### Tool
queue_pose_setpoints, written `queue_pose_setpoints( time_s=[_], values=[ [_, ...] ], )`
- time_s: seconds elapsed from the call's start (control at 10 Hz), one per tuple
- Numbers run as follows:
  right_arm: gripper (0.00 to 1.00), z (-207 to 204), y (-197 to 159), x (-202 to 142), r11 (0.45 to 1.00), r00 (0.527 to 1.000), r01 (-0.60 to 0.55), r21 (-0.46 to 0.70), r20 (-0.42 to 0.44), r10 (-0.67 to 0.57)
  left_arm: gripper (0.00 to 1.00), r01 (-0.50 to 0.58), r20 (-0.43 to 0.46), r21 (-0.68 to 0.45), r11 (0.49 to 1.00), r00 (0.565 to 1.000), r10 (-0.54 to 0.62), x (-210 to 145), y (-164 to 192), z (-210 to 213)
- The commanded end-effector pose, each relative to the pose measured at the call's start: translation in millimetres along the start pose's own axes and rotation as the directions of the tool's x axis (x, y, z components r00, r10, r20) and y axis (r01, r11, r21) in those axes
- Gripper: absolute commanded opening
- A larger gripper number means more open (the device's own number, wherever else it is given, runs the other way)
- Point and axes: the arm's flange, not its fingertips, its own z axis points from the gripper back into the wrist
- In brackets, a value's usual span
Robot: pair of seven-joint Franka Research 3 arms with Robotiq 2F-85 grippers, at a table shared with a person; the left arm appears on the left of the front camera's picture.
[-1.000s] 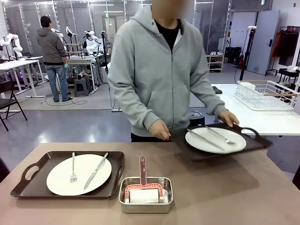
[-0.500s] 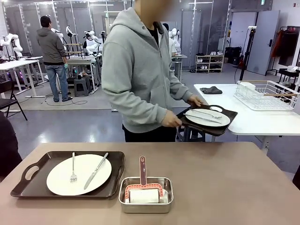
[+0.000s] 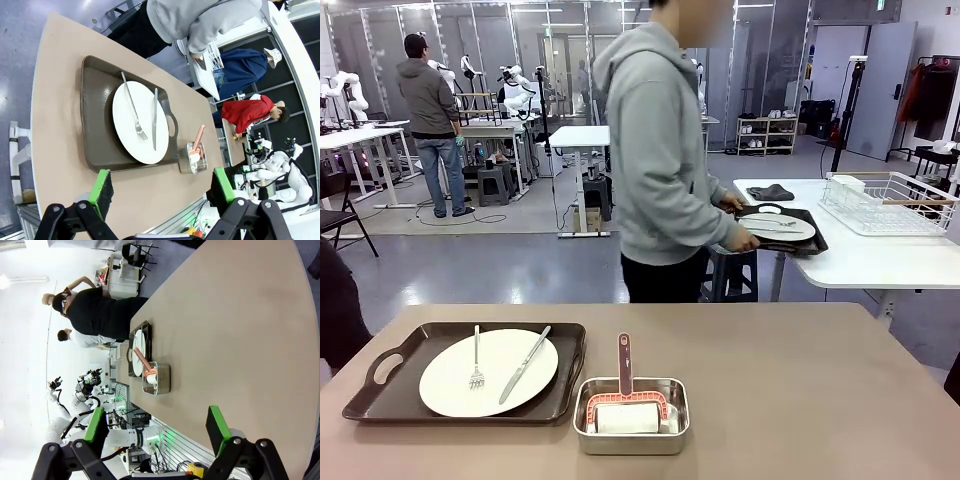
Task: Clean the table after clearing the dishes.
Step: When the left (or right) Handle tray is removed, use the left hand (or right hand) to clean the left (or right) side of the table with the Lint Roller.
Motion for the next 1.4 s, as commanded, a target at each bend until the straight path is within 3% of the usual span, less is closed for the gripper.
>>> queue_pose_setpoints(
  time_s=[0.0,1.3],
  values=[
    [1.0,1.5,1.8,-1.7,1.0,1.0,-0.005,0.006,0.0,0.005,1.0,0.001,-0.001,-0.003,1.0,1.0,-0.001,-0.1,-0.9,2.1],
    [1.0,1.5,1.8,-1.7,1.0,1.0,-0.005,0.006,0.0,0.005,1.0,0.001,-0.001,-0.003,1.0,1.0,-0.001,-0.1,-0.9,2.1]
  ],
)
